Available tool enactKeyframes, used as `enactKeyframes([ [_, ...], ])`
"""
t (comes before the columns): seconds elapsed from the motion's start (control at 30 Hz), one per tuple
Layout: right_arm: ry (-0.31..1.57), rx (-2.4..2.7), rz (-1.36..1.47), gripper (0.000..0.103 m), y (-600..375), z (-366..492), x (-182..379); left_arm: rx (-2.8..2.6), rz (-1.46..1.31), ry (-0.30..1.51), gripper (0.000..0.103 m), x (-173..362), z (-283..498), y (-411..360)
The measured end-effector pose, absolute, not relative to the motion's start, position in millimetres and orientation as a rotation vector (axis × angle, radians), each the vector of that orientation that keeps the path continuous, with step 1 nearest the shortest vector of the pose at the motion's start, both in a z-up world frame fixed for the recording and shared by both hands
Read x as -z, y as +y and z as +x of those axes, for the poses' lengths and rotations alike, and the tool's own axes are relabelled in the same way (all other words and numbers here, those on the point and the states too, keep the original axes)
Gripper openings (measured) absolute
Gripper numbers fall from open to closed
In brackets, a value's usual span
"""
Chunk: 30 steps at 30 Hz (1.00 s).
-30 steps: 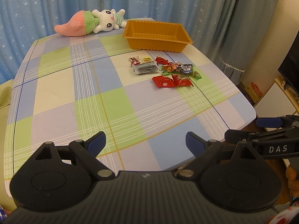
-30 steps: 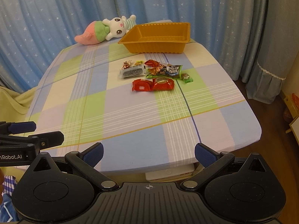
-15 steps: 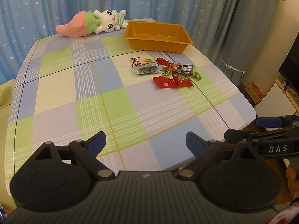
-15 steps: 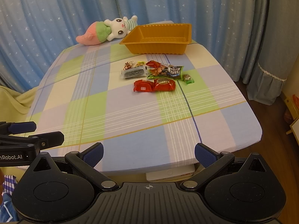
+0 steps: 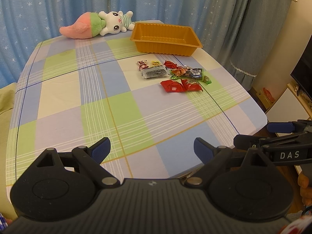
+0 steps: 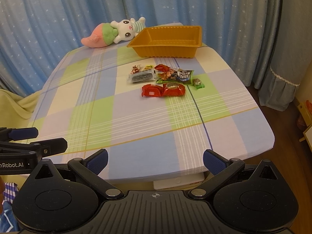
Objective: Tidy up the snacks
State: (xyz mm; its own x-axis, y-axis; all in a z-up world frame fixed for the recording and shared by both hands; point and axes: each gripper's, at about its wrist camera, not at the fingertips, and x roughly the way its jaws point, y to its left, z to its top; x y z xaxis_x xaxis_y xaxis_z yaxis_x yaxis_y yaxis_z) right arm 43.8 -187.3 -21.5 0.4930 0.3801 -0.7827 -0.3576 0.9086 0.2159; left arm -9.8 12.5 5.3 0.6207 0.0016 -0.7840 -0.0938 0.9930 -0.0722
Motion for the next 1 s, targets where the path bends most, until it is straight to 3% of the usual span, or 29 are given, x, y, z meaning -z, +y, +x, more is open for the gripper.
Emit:
enactKeyframes([
  [1.0,0.918,-0.433,0.048,0.103,-181,47,18,-0.067,-0.131,0.867,0.092,-11,-18,32],
])
